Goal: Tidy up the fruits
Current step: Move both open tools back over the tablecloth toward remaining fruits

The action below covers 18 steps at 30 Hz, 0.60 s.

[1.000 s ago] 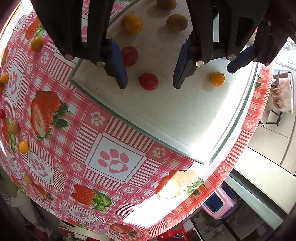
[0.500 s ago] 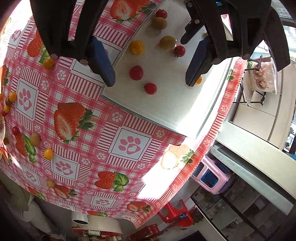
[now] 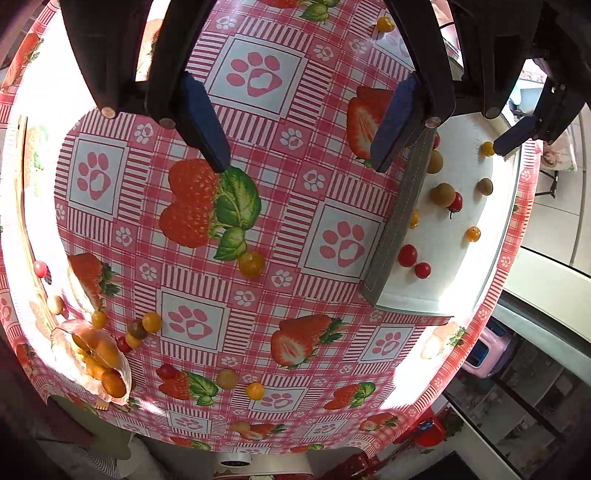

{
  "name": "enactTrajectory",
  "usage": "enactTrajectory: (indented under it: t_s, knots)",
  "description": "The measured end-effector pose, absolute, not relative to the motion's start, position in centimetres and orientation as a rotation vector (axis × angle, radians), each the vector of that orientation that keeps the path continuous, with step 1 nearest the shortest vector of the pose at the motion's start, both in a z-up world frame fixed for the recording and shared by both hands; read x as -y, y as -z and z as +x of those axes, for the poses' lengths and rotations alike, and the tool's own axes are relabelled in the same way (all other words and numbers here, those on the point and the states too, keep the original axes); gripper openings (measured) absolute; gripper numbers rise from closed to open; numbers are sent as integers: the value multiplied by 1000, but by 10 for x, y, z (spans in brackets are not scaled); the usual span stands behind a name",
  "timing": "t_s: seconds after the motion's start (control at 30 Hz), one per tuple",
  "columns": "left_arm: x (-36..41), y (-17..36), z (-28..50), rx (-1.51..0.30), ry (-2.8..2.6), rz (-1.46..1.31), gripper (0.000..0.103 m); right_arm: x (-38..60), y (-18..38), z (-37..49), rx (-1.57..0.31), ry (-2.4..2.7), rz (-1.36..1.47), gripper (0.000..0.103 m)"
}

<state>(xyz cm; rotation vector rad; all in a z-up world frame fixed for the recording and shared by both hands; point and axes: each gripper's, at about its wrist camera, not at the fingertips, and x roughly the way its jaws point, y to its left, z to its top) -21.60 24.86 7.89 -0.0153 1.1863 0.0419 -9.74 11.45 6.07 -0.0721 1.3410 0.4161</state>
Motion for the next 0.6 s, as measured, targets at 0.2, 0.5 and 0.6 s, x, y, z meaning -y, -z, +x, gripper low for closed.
enactTrajectory:
  t_s: [0.2, 0.5, 0.6]
  knots:
    - [-207, -64, -248, -1256, -55, -26, 69, -76, -44, -121, -1387, -386, -78, 81]
    - [-172, -32, -280, -1295, -190, -16, 69, -63, -36, -134, -1389, -437, -131, 81]
    - [-173, -22, -282, -1306, -238, -46, 69, -64, -34, -131, -1374, -458, -163, 81]
